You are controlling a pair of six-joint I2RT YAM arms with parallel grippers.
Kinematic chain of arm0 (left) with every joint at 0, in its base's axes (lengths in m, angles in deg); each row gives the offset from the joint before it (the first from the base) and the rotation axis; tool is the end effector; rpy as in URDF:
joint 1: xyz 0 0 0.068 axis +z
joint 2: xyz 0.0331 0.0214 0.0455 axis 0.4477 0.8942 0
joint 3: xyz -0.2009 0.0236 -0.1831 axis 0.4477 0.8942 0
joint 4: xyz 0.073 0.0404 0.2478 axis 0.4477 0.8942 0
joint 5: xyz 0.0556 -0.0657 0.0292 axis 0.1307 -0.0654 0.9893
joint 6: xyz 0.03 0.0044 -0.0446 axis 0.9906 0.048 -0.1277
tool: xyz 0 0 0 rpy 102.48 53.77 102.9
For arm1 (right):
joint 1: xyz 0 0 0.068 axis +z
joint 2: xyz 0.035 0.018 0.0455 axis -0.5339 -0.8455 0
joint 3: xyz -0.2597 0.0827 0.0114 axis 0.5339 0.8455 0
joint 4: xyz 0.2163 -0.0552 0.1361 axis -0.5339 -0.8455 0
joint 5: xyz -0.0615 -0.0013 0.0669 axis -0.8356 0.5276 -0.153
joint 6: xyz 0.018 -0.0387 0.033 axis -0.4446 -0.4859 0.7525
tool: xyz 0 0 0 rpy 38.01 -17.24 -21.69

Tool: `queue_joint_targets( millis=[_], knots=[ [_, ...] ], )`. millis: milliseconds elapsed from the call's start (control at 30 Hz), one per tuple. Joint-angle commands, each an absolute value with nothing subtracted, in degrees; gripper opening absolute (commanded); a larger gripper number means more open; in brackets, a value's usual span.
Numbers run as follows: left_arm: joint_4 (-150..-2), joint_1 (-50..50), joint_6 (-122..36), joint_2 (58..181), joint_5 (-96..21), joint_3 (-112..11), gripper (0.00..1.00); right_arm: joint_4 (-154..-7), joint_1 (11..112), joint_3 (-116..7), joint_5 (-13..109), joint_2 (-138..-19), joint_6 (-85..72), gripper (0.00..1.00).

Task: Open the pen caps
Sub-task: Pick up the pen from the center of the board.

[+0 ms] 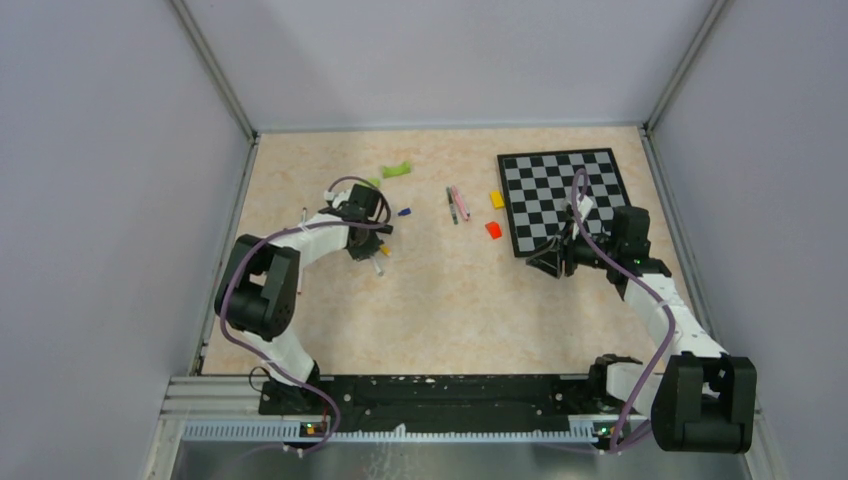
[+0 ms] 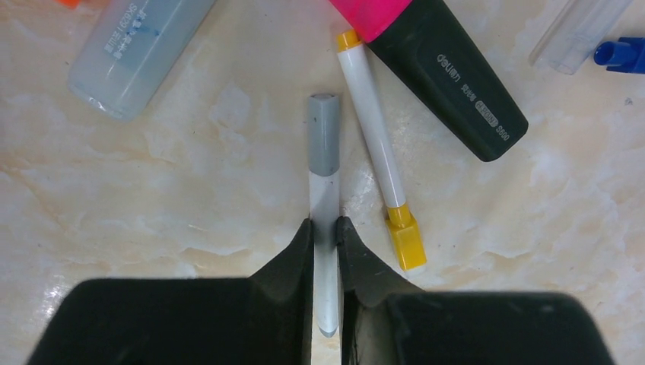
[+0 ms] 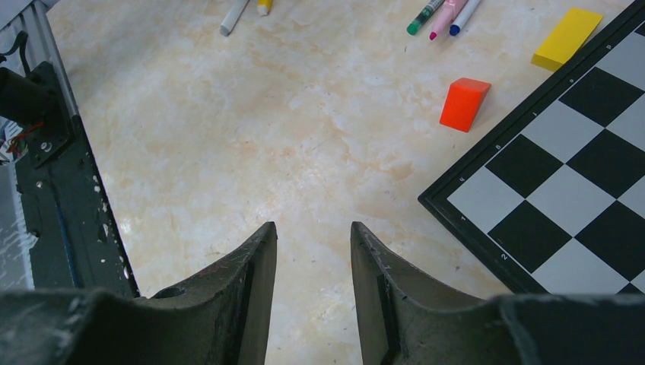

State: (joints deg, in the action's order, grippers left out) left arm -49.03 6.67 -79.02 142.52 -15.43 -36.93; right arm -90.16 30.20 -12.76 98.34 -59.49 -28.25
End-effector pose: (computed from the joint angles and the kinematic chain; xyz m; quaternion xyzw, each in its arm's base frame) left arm 0.3145 -0.1050 0.1641 -0.2565 0.9351 -0.0229 0.2435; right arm 0.2146 0.0225 0.2278 -0.2988 0.7580 0.3740 0.4431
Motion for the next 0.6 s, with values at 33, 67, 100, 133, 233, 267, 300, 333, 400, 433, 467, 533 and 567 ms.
queue_joint_targets(
  millis=[33, 67, 100, 133, 233, 267, 300, 333, 400, 433, 467, 533, 567],
  knots=[
    [-44.11, 7.35, -77.20, 141.30, -15.21, -33.94, 0.12, -88.79, 29.54, -13.04, 99.01, -58.89, -29.13, 0.40],
    [-43.96, 7.35, -76.90, 140.53, -15.26, -33.73, 0.11, -88.80, 29.55, -13.04, 99.03, -58.88, -29.13, 0.40],
    [-43.97, 7.39, -76.42, 139.59, -15.42, -33.45, 0.10, -88.81, 29.55, -13.08, 99.01, -58.88, -29.13, 0.40],
    [-43.99, 7.35, -75.73, 138.50, -15.54, -33.08, 0.09, -88.83, 29.55, -13.11, 99.07, -58.88, -29.20, 0.39],
    [-43.96, 7.35, -74.26, 134.55, -15.54, -32.10, 0.06, -88.93, 29.50, -13.08, 99.20, -58.79, -29.22, 0.40],
    [-44.13, 7.35, -73.71, 133.18, -15.56, -31.70, 0.06, -88.88, 29.51, -13.16, 99.29, -58.72, -29.22, 0.40],
    [-44.28, 7.35, -73.13, 131.85, -15.49, -31.39, 0.05, -88.88, 29.53, -13.16, 99.36, -58.68, -29.22, 0.40],
    [-44.33, 7.35, -72.60, 130.60, -15.48, -31.12, 0.04, -88.88, 29.54, -13.16, 99.40, -58.63, -29.22, 0.40],
    [-44.77, 7.35, -71.35, 128.44, -15.58, -30.40, 0.04, -88.88, 29.55, -13.16, 99.54, -58.62, -29.22, 0.40],
    [-45.12, 7.35, -71.03, 127.44, -15.76, -29.80, 0.03, -88.91, 29.55, -13.24, 99.63, -58.63, -29.22, 0.40],
    [-45.42, 7.35, -70.66, 126.54, -15.91, -29.33, 0.03, -88.99, 29.53, -13.18, 99.68, -58.55, -29.22, 0.40],
    [-46.37, 7.35, -69.89, 125.03, -16.93, -28.49, 0.02, -88.97, 29.55, -13.11, 99.75, -58.53, -29.22, 0.40],
    [-47.00, 7.39, -69.54, 124.32, -18.19, -27.99, 0.01, -89.07, 29.55, -13.09, 99.81, -58.50, -29.22, 0.40]
  ],
)
